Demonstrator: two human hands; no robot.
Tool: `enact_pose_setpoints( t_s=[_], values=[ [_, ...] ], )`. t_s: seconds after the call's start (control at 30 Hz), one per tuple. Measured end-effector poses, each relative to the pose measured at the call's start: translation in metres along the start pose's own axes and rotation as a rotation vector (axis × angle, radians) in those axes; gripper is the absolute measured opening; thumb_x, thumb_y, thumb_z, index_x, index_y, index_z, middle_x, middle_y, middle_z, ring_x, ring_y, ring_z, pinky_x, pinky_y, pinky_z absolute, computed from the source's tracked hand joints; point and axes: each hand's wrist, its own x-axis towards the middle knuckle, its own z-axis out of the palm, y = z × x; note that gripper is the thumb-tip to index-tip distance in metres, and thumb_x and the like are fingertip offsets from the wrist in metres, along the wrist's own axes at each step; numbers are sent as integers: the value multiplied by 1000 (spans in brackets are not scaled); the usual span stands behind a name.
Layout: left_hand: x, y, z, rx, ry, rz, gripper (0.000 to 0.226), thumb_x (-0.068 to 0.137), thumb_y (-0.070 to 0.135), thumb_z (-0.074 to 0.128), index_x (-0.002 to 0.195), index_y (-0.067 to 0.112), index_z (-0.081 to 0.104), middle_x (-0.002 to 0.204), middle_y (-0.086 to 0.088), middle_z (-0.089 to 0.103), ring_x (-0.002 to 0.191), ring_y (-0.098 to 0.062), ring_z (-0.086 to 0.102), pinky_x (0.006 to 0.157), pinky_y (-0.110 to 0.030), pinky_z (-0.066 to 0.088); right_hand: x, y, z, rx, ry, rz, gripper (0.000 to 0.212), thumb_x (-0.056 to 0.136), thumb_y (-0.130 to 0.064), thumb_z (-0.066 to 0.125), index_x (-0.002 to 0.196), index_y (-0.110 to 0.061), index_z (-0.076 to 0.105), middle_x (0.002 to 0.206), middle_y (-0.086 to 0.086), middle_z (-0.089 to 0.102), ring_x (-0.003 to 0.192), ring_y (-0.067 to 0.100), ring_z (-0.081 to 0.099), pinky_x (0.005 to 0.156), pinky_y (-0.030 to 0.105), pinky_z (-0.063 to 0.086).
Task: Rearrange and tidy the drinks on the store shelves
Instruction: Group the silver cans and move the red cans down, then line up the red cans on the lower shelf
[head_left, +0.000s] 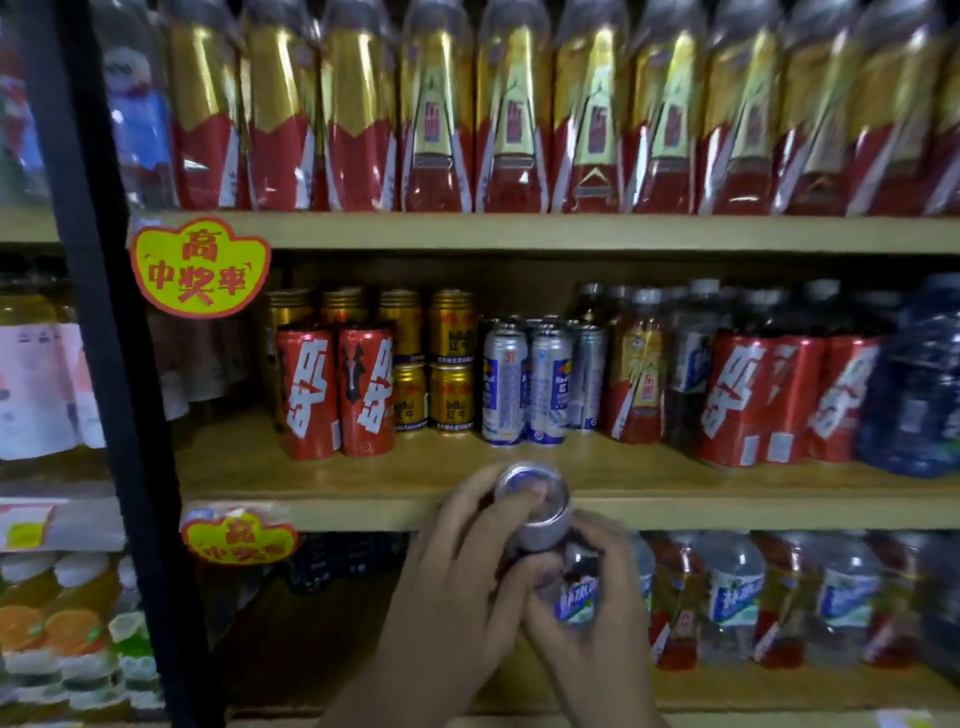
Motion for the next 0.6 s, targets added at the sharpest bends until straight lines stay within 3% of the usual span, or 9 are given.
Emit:
enact_pose_setpoints(
  t_s=[0.07,0.17,0.27,0.37,0.5,0.6],
  values=[
    [39,14,13,-29,22,-3,43,98,43,56,137,47,42,151,16,30,131,-7,47,95,-23,50,35,-9,-20,-52,21,0,50,83,-50,69,129,-40,53,124,-16,60,109,10,63,79,20,51],
    [98,16,40,68,-6,-38,40,98,45,55,136,38,43,145,10,32,119,-14,54,81,-33,58,88,-4,-36,-182,4,51,48,84,-56,63,128,-44,48,121,-26,55,108,-2,58,77,20,51],
    [138,3,73,231,-111,-52,43,96,42,59,135,34,45,140,7,41,122,-21,51,96,-41,51,125,19,-39,-292,-38,122,47,88,-46,66,130,-34,48,120,-20,55,102,-4,56,72,14,44],
    [154,-16,100,473,-189,-38,47,95,45,59,138,30,50,141,5,50,138,-22,32,110,-41,31,140,41,-35,-377,-80,187,47,92,-38,69,134,-29,49,121,-16,54,102,0,56,70,9,42],
    [158,-38,117,603,-155,-75,49,92,46,60,137,29,52,139,5,57,136,-26,35,107,-47,32,152,51,-24,-548,-183,178,66,91,-25,72,146,-16,38,143,3,39,123,19,53,96,29,50],
    [159,-47,126,709,-130,-75,50,89,45,65,134,27,53,132,3,62,132,-29,40,102,-47,32,157,50,-20,-594,-230,185,60,93,-9,65,143,-14,33,141,8,46,117,23,57,90,33,51]
  ],
)
